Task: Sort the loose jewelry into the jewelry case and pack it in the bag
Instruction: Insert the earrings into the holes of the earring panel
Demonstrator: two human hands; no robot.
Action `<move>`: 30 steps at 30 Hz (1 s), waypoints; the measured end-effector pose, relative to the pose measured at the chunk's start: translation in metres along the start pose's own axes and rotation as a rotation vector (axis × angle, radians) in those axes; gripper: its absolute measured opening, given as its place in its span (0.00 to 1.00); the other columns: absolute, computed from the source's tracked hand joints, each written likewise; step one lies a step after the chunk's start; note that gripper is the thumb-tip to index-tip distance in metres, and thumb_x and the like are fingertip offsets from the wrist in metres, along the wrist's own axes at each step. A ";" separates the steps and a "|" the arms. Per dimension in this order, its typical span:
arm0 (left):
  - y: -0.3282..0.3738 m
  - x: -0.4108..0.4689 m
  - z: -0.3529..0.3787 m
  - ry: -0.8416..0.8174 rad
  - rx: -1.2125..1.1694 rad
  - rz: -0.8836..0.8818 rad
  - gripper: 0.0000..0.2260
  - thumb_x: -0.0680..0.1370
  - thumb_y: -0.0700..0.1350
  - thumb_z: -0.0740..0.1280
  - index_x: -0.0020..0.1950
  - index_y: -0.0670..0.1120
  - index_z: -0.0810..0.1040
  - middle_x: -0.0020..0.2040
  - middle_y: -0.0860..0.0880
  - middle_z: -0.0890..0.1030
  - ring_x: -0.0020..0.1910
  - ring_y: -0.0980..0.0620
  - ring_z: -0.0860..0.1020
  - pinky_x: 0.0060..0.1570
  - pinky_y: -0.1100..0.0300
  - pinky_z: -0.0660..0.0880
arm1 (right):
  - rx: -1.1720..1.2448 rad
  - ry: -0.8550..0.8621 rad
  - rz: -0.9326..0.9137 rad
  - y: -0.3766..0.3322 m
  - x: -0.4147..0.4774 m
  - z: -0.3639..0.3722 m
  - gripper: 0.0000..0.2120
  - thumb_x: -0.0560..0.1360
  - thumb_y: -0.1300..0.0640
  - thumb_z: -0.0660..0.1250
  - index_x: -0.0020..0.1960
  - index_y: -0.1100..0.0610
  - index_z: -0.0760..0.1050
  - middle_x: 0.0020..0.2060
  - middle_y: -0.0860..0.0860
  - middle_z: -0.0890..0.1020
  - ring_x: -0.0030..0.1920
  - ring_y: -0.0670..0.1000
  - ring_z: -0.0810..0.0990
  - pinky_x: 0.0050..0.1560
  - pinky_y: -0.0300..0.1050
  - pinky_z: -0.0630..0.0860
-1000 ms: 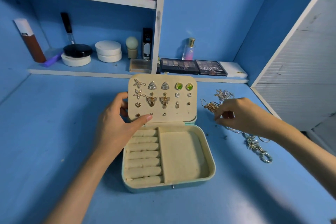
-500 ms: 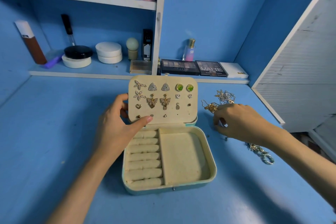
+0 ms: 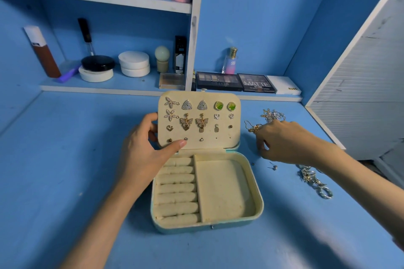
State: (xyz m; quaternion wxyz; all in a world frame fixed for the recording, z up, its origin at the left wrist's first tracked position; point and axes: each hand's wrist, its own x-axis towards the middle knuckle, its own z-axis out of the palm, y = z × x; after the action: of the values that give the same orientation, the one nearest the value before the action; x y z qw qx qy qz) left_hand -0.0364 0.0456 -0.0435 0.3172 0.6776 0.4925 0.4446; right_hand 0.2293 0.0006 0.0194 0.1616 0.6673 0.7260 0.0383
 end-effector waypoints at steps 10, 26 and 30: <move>0.001 0.000 0.000 0.004 -0.007 0.000 0.21 0.65 0.48 0.79 0.53 0.55 0.74 0.46 0.55 0.81 0.41 0.56 0.76 0.37 0.62 0.70 | -0.067 0.036 -0.033 -0.004 0.007 -0.002 0.09 0.73 0.58 0.60 0.49 0.55 0.78 0.48 0.52 0.80 0.47 0.55 0.79 0.42 0.45 0.75; 0.002 0.000 -0.001 -0.001 0.014 0.002 0.21 0.66 0.51 0.78 0.53 0.56 0.73 0.47 0.54 0.81 0.41 0.54 0.76 0.37 0.60 0.70 | 0.538 0.483 0.043 0.001 0.010 -0.031 0.05 0.75 0.61 0.64 0.42 0.56 0.78 0.35 0.51 0.79 0.35 0.51 0.75 0.40 0.46 0.73; 0.002 -0.002 0.000 0.013 -0.038 0.009 0.19 0.64 0.63 0.72 0.51 0.59 0.75 0.44 0.57 0.81 0.43 0.53 0.78 0.40 0.58 0.73 | 0.750 0.689 -0.130 -0.029 0.021 -0.057 0.04 0.77 0.63 0.63 0.46 0.61 0.76 0.40 0.49 0.80 0.40 0.45 0.75 0.41 0.26 0.68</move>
State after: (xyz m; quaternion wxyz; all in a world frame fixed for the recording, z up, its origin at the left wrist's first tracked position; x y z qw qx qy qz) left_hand -0.0363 0.0430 -0.0425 0.3247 0.6707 0.4829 0.4599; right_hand 0.1842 0.0269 0.0619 -0.3356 0.5815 0.7409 -0.0170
